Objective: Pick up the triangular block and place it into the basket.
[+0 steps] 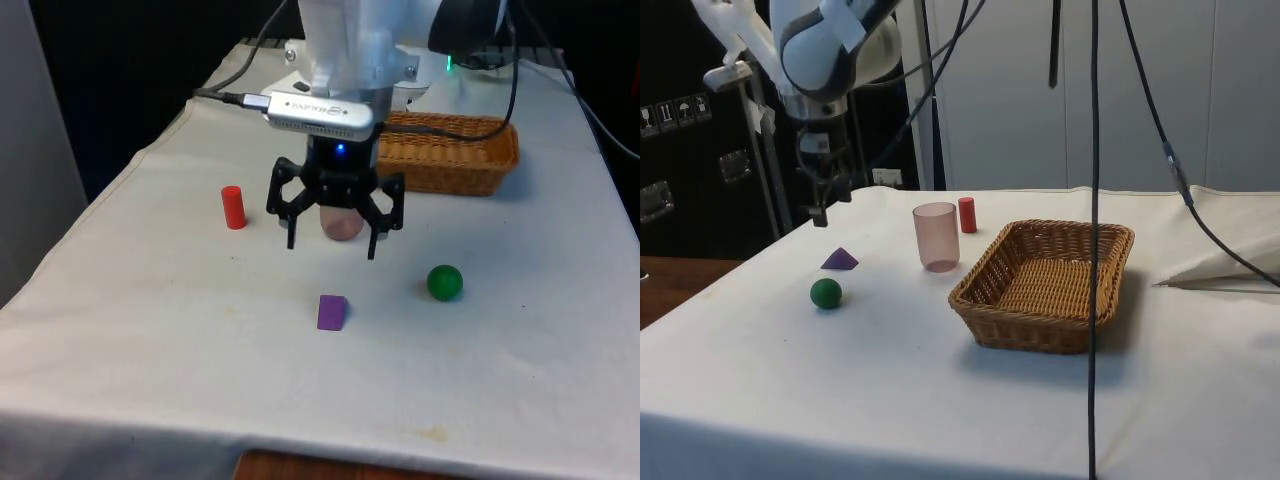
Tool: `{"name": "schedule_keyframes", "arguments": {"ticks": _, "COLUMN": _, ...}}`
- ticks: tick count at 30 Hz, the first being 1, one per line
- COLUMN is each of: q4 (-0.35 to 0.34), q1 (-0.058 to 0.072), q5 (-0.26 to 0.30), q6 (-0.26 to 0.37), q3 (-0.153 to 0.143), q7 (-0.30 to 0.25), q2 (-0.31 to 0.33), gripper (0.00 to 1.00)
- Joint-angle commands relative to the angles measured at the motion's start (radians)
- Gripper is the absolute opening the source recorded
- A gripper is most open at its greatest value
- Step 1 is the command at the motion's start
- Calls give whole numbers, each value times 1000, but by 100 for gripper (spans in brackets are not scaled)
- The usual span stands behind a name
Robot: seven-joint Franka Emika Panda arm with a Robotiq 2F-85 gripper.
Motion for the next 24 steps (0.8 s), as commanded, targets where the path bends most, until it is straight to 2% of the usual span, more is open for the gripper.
{"name": "schedule_keyframes", "arguments": {"ticks": 1, "q4": 2, "q1": -12, "q5": 11, "q6": 10, "q3": 7, "q7": -14, "q2": 7, "gripper": 100}}
{"name": "schedule_keyframes", "arguments": {"ticks": 4, "q4": 2, "q1": -16, "q5": 33, "q6": 23, "q3": 0, "q7": -35, "q2": 19, "gripper": 100}}
{"name": "schedule_keyframes", "arguments": {"ticks": 5, "q4": -1, "q1": -7, "q5": 27, "q6": 11, "q3": -9, "q7": -27, "q2": 13, "gripper": 100}}
{"name": "schedule_keyframes", "arguments": {"ticks": 6, "q4": 2, "q1": -17, "q5": 39, "q6": 27, "q3": -1, "q7": -40, "q2": 22, "gripper": 100}}
{"name": "schedule_keyframes", "arguments": {"ticks": 13, "q4": 16, "q1": -22, "q5": 67, "q6": 54, "q3": -10, "q7": -65, "q2": 56, "gripper": 100}}
{"name": "schedule_keyframes", "arguments": {"ticks": 14, "q4": 6, "q1": -13, "q5": 62, "q6": 55, "q3": -18, "q7": -57, "q2": 50, "gripper": 100}}
{"name": "schedule_keyframes", "arguments": {"ticks": 15, "q4": 19, "q1": -23, "q5": 69, "q6": 55, "q3": -11, "q7": -67, "q2": 59, "gripper": 100}}
{"name": "schedule_keyframes", "arguments": {"ticks": 16, "q4": 23, "q1": -25, "q5": 71, "q6": 55, "q3": -12, "q7": -70, "q2": 63, "gripper": 100}}
{"name": "schedule_keyframes", "arguments": {"ticks": 21, "q4": 48, "q1": -27, "q5": 88, "q6": 52, "q3": -18, "q7": -82, "q2": 88, "gripper": 100}}
{"name": "schedule_keyframes", "arguments": {"ticks": 22, "q4": 39, "q1": -20, "q5": 85, "q6": 56, "q3": -26, "q7": -78, "q2": 82, "gripper": 100}}
{"name": "schedule_keyframes", "arguments": {"ticks": 23, "q4": 59, "q1": -27, "q5": 94, "q6": 52, "q3": -18, "q7": -83, "q2": 98, "gripper": 100}}
{"name": "schedule_keyframes", "arguments": {"ticks": 24, "q4": 64, "q1": -28, "q5": 97, "q6": 52, "q3": -18, "q7": -84, "q2": 103, "gripper": 100}}
